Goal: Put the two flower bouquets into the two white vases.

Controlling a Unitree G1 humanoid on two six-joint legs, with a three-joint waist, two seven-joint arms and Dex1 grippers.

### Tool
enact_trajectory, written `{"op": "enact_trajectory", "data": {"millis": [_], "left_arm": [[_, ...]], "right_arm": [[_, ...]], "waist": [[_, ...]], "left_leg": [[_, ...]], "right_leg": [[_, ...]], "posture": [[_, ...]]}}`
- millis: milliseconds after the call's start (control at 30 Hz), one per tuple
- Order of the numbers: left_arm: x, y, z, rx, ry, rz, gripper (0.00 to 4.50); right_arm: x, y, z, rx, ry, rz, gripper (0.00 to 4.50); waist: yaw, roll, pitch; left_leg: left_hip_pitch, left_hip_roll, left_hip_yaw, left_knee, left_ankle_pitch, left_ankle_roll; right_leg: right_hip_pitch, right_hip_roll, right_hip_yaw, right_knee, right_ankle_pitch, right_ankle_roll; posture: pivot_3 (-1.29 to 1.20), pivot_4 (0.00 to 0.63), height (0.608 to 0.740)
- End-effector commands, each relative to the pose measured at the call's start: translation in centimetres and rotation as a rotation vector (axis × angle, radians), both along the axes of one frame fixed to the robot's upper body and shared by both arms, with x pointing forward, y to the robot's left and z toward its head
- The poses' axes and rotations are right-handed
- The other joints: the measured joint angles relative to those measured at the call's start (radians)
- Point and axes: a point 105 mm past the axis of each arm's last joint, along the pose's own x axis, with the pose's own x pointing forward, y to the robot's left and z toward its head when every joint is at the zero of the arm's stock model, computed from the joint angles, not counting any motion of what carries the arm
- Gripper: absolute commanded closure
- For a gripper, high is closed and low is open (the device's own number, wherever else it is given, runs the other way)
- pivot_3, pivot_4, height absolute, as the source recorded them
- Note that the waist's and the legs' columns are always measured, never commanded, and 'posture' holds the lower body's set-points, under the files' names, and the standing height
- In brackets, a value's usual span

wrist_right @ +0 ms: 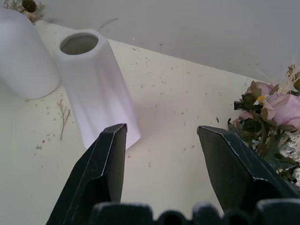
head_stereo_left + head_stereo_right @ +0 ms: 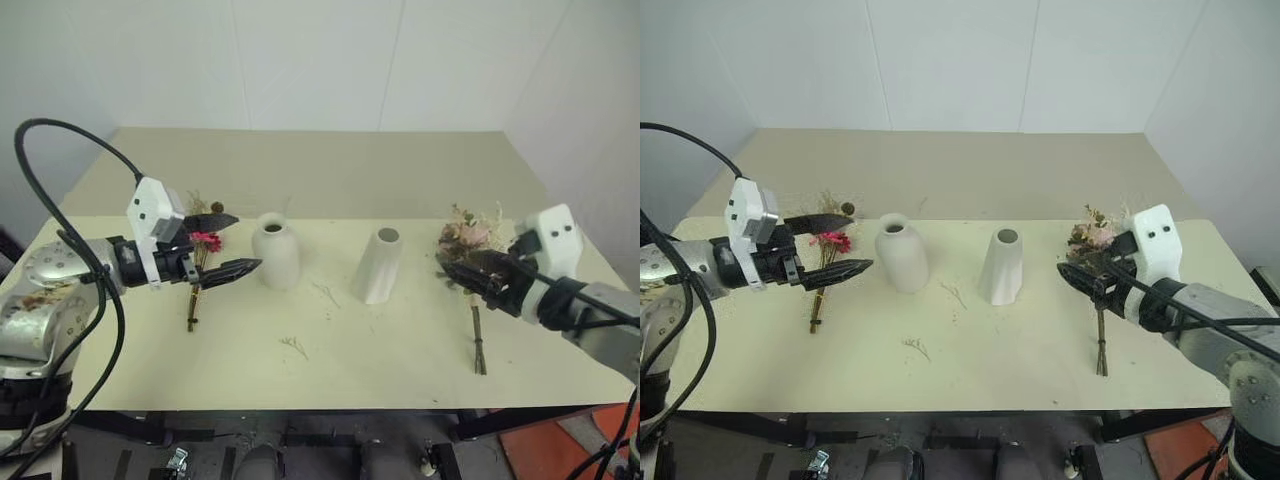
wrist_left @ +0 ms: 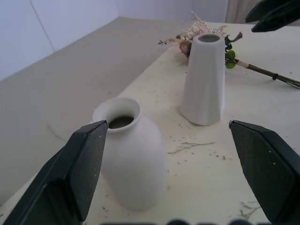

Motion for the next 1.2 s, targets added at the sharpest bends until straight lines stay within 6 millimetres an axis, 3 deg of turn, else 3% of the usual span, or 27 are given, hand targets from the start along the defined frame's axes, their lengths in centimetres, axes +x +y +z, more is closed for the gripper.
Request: {"op": "enact_trajectory", "data": {"millis": [33,300,733,867,1033,1200], "left_arm": [[-1.5,-0.2,0.3,-0.009,-0.062,-0.033,0.00],[-3.0,-0.1,-2.3,-0.008,-0.041,-0.058,0.00],[-2.5,-0.8,-1.6,-0.024,-0.072,-0.058,0.00],[-2.4,-1.5,-0.9,-0.036,-0.090,-0.109,0.00],[-2.1,-2.5,-0.2,-0.016,-0.096,-0.230,0.00],[-1.5,-3.4,1.4,-0.029,-0.125,-0.338,0.00]], "right_arm": [[-0.1,-0.5,0.9,-0.091,-0.101,0.022,1.62],[-1.6,-1.0,-0.4,-0.158,-0.063,0.127,1.62],[-0.8,-1.5,0.0,-0.179,-0.027,0.089,1.62],[1.0,-4.2,-1.5,-0.163,0.238,-0.124,1.62],[1.8,-4.2,-1.5,-0.161,0.378,-0.145,1.62],[3.1,-5.1,-3.2,-0.152,0.543,-0.203,1.62]], "waist": [[0.000,0.000,0.000],[0.001,0.000,0.000],[0.001,0.000,0.000],[-0.002,0.000,0.000],[0.000,0.000,0.000],[0.001,0.000,0.000]], "left_leg": [[0.001,0.000,0.000,0.000,0.000,0.000],[0.000,0.000,0.000,0.000,0.000,0.000],[0.002,0.000,0.000,-0.001,0.000,0.000],[0.003,0.000,0.001,0.000,0.000,0.000],[0.002,0.000,0.000,-0.002,0.000,0.000],[-0.001,0.000,0.000,-0.001,0.000,0.000]], "right_leg": [[0.001,0.000,0.000,0.000,0.000,0.000],[0.001,0.000,0.000,-0.001,0.000,0.000],[0.002,0.000,0.000,-0.001,0.000,0.000],[0.003,0.000,0.001,-0.001,0.001,-0.001],[0.001,0.001,0.001,-0.001,0.000,-0.002],[0.000,0.001,0.000,-0.003,0.000,-0.001]], "posture": [[0.00,0.150,0.740],[0.00,0.150,0.740],[0.00,0.150,0.740],[0.00,0.150,0.740],[0.00,0.150,0.740],[0.00,0.150,0.740]]}}
